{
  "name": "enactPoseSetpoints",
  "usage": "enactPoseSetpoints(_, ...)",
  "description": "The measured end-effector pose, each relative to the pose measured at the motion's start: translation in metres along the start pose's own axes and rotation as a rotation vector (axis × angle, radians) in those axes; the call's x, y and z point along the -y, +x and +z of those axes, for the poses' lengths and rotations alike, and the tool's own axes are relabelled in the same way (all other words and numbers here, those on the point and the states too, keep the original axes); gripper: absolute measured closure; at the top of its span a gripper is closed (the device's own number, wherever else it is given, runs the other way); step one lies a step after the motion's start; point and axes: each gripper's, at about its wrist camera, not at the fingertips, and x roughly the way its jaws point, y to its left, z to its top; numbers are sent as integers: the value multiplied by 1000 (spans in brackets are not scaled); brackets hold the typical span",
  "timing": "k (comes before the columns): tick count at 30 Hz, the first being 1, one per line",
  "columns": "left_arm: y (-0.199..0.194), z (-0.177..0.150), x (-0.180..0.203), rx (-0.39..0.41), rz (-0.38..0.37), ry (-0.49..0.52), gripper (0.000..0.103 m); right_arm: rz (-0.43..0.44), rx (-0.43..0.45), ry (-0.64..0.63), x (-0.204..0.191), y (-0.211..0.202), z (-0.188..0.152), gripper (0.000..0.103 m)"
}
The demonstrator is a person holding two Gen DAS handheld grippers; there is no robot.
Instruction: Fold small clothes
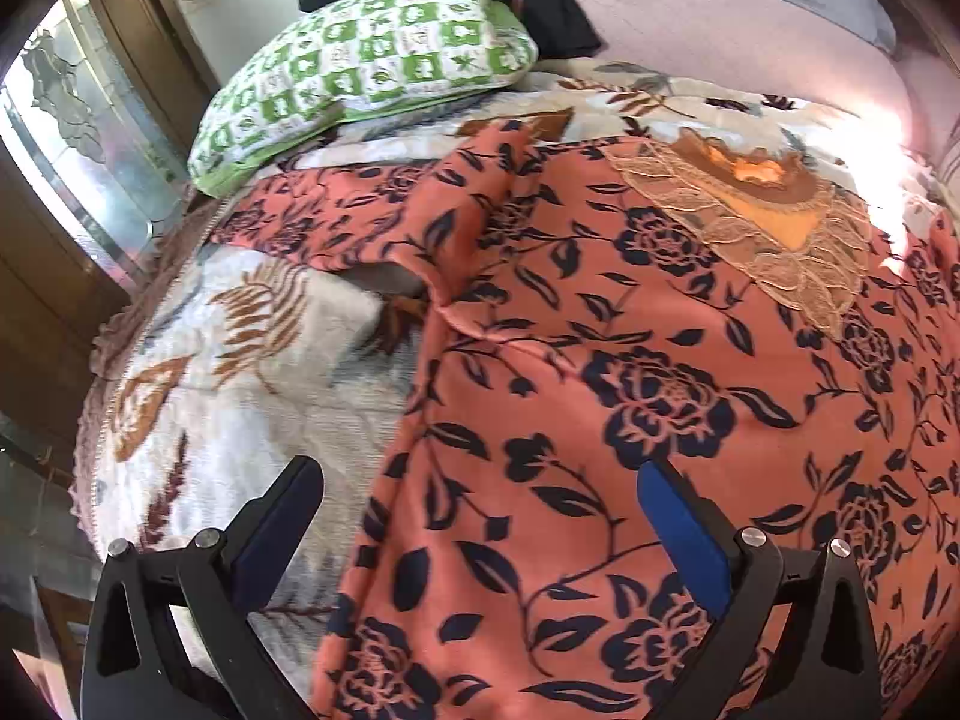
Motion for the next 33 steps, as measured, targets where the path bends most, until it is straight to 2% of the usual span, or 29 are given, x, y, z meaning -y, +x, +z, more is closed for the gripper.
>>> enactPoseSetpoints(2,-1,-1,-6,-8,49,-15,0,22,30,-71,-23,-15,1,98)
enactPoseSetpoints(5,-5,-5,-16,-21,81,-30,0,98,80,-158,-66,-47,-2,98)
enactPoseSetpoints(9,-19,-12,-32,-19,59,-64,0,236,118,-312,-138,-101,-32,98)
enactPoseSetpoints(14,-33,-21,-50,-2,6,-98,0,408,100,-496,-221,-163,-108,98)
enactPoseSetpoints(18,-39,-28,-67,11,-31,-129,0,502,63,-561,-272,-189,-169,98)
enactPoseSetpoints(23,-38,-37,-94,31,-73,-178,0,604,-17,-602,-342,-196,-255,98)
enactPoseSetpoints(25,-34,-40,-103,30,-78,-185,0,621,-50,-593,-365,-189,-294,98)
enactPoseSetpoints(27,-29,-43,-111,25,-87,-195,0,602,-94,-571,-377,-167,-334,96)
enactPoseSetpoints(29,-25,-46,-117,21,-90,-200,0,565,-203,-592,-388,-128,-380,85)
enactPoseSetpoints(30,-24,-47,-120,22,-92,-200,0,543,-267,-630,-393,-104,-404,73)
enactPoseSetpoints(31,-24,-47,-121,22,-95,-198,0,515,-337,-668,-393,-83,-425,16)
enactPoseSetpoints(32,-23,-48,-122,24,-98,-196,0,497,-386,-689,-390,-65,-444,0)
enactPoseSetpoints(33,-23,-48,-122,29,-103,-194,0,484,-423,-692,-383,-50,-454,0)
